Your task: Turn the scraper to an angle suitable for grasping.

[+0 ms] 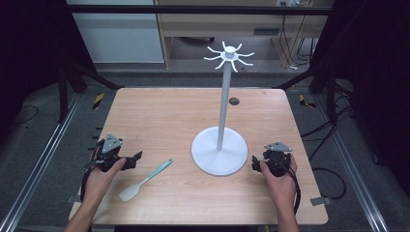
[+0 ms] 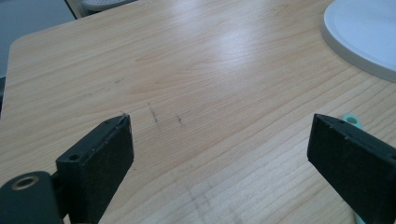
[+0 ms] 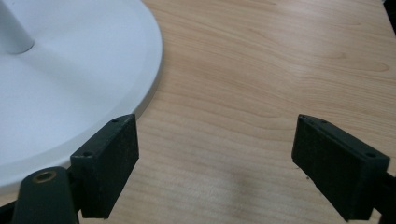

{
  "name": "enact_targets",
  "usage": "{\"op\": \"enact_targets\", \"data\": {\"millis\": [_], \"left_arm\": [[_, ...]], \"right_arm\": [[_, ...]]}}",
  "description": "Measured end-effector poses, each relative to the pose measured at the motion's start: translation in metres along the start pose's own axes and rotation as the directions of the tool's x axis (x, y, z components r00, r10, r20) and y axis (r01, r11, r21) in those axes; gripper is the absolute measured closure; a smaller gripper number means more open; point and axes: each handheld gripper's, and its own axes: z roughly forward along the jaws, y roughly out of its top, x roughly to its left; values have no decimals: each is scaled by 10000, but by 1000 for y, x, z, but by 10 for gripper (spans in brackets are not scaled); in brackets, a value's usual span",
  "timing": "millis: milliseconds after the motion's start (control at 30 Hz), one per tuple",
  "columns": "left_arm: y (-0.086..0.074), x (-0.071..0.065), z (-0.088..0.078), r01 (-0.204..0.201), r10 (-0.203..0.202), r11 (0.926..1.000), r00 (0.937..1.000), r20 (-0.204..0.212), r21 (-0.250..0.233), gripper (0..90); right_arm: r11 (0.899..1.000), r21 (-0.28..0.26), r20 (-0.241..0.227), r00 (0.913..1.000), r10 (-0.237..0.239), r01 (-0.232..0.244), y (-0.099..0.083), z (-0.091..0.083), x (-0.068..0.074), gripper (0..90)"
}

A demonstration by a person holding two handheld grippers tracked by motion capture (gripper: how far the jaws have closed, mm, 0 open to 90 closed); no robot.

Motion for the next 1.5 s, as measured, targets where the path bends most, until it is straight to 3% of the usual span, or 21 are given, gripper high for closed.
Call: {"op": "enact_targets", "data": {"millis": [33,233,267,300,333,400,433,467,533,633,700,800,833,900,967,1000,1033,1167,1267,1400,1500], "left_arm": [[2,-3,0,-80,80,10000,9999,62,55,87],[30,-19,-5,-896,884,9956,9951,449,269,179],[43,-24,0,-1314,1235,9868,9887,850,942,183],[43,-24,0,-1314,1235,9868,9887,850,942,198],[52,-30,10,-1482,1338,9801,9846,1124,1319,222],[59,-36,22,-1449,1204,9770,9804,1561,1563,275],[59,-36,22,-1449,1204,9770,9804,1561,1563,291],[63,-40,33,-1642,1295,9707,9724,1940,1753,314],[64,-43,38,-1594,1303,9752,9743,1835,1539,400],[64,-43,36,-1761,1461,9704,9730,1788,1653,516],[61,-41,30,-1371,1097,9801,9769,1833,1438,567],[52,-40,26,-1337,1006,9780,9748,1992,1600,728],[50,-40,26,-1364,1011,9758,9744,2006,1707,728],[46,-42,28,-1387,977,9714,9733,2079,1930,820],[44,-45,32,-1547,1048,9637,9688,2246,2176,838],[42,-49,36,-1764,1205,9545,9657,2301,2404,873],[41,-51,39,-1873,1274,9503,9629,2380,2489,884],[40,-52,44,-1868,1260,9466,9646,2317,2628,900],[36,-52,49,-1759,1062,9460,9618,2524,2723,900],[30,-59,54,-2068,1265,9304,9561,2645,3026,900],[26,-63,58,-2179,1367,9262,9546,2646,3076,900]], "right_arm": [[9994,137,15,9995,304,-304,2,0,1,139],[10000,50,22,10000,51,-51,-1,-3,-1,107],[10000,6,41,10000,13,-13,-2,-4,-2,107],[10000,6,41,10000,13,-13,-2,-4,-2,107],[10000,-75,82,10000,-27,27,-2,-5,-2,107],[9998,-66,74,9998,173,-172,-2,-6,-2,108],[9997,-81,124,9997,230,-229,-2,-6,-2,111],[9997,-142,132,9997,218,-217,-1,-6,-2,112],[9996,-287,195,9998,-19,25,-1,-6,-4,119],[9996,-291,169,9999,30,-25,0,-6,-3,129],[9995,-249,104,9998,189,-187,0,-6,-2,134],[9997,-235,-29,10000,41,-41,1,-7,0,172],[9997,-251,-35,10000,-69,68,1,-8,1,184],[9994,-226,-11,9997,-251,251,3,-11,4,219],[9994,-188,-73,9996,-289,288,2,-11,5,222],[9994,-33,-81,9994,-339,339,2,-9,6,227],[9991,-10,-67,9991,-419,419,1,-8,5,229],[9992,73,-117,9991,-398,399,2,-6,5,230],[9991,130,-159,9991,-398,400,1,-6,5,230],[9989,211,-262,9988,-404,410,1,-6,8,229],[9985,273,-318,9984,-466,475,1,-5,9,228]]}}
